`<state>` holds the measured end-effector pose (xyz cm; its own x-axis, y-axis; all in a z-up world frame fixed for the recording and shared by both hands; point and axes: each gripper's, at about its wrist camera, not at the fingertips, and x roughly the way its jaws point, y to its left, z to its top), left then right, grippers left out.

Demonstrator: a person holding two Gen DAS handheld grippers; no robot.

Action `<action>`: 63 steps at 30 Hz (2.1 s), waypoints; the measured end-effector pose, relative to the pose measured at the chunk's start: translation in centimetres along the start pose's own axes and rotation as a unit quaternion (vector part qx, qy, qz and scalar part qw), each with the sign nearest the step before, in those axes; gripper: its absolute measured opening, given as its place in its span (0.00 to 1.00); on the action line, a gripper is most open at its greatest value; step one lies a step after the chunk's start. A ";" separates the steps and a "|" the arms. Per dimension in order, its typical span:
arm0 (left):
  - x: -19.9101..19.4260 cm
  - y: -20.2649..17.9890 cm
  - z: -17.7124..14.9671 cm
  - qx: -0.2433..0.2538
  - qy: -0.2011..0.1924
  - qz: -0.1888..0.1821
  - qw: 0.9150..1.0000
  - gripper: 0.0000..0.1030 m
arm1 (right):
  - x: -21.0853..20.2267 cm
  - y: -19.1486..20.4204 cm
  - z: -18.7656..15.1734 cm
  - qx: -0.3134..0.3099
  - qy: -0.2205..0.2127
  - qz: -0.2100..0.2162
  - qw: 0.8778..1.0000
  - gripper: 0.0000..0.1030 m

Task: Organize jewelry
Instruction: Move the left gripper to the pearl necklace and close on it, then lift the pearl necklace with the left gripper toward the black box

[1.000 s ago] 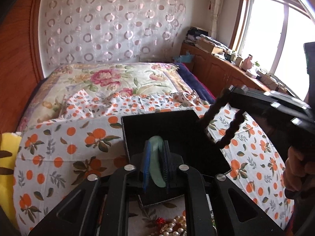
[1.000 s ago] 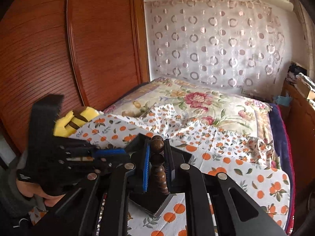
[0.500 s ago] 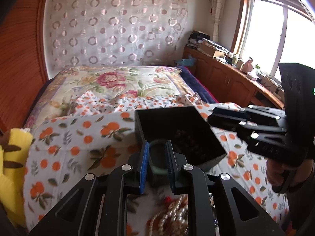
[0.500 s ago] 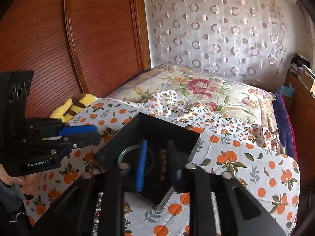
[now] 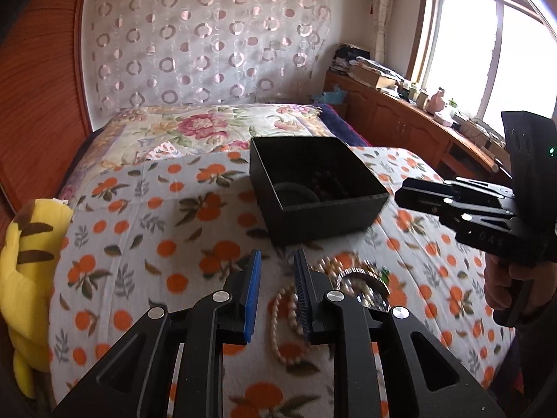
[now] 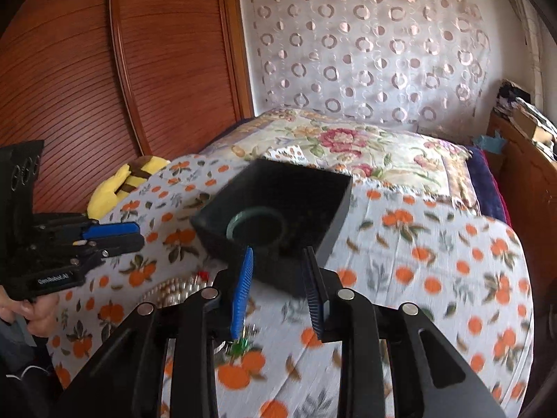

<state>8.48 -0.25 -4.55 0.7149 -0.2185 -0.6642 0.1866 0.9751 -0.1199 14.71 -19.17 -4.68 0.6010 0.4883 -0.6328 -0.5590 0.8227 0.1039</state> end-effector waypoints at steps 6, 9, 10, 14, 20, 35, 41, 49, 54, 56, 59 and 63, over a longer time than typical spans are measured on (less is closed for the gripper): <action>-1.1 -1.1 -1.9 0.014 0.004 -0.011 1.000 0.24 | -1.1 0.8 -3.4 0.028 0.013 -0.013 0.999 0.36; -1.5 -2.0 -2.8 0.024 0.009 -0.017 1.000 0.25 | -1.9 1.3 -4.7 0.036 0.014 -0.015 0.999 0.40; -1.5 -2.3 -3.0 0.027 0.011 -0.020 0.999 0.26 | -2.3 1.6 -5.4 0.036 0.014 -0.016 0.999 0.40; -1.4 -3.3 -4.1 0.039 0.020 -0.028 0.999 0.26 | -3.1 2.3 -7.3 0.037 0.023 -0.018 0.999 0.40; -0.2 -4.3 -4.5 0.052 0.039 -0.031 0.997 0.26 | -3.2 2.5 -9.3 0.039 0.042 -0.019 0.998 0.40; 2.5 -6.1 -3.5 0.114 0.051 -0.006 0.992 0.08 | -2.8 2.7 -9.9 0.032 0.043 -0.018 0.998 0.41; 1.6 -5.9 -2.3 0.103 0.026 -0.013 0.994 0.07 | -2.8 2.7 -9.9 0.033 0.044 -0.017 0.998 0.41; -2.9 -3.8 1.0 0.068 -0.039 -0.010 0.997 0.07 | -2.5 3.2 -9.1 0.022 0.042 -0.021 0.999 0.40; -5.3 -2.3 2.0 0.051 -0.069 0.002 0.996 0.07 | -2.3 4.4 -7.5 0.004 0.035 -0.012 0.999 0.40; -6.1 -1.7 2.3 0.043 -0.080 0.003 0.996 0.07 | -2.1 5.1 -6.8 -0.004 0.032 -0.009 0.999 0.40; -7.2 -1.0 2.7 0.038 -0.089 0.006 0.995 0.07 | -1.9 5.9 -6.0 -0.014 0.029 -0.005 0.999 0.40; -8.4 0.1 2.8 0.031 -0.100 0.008 0.994 0.07 | -1.2 6.7 -5.0 -0.023 0.030 0.002 0.999 0.40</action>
<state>4.39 1.55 3.12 0.8367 -0.2118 -0.5050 0.2105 0.9757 -0.0604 7.39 -15.67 -7.09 0.5646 0.4716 -0.6774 -0.5878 0.8059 0.0712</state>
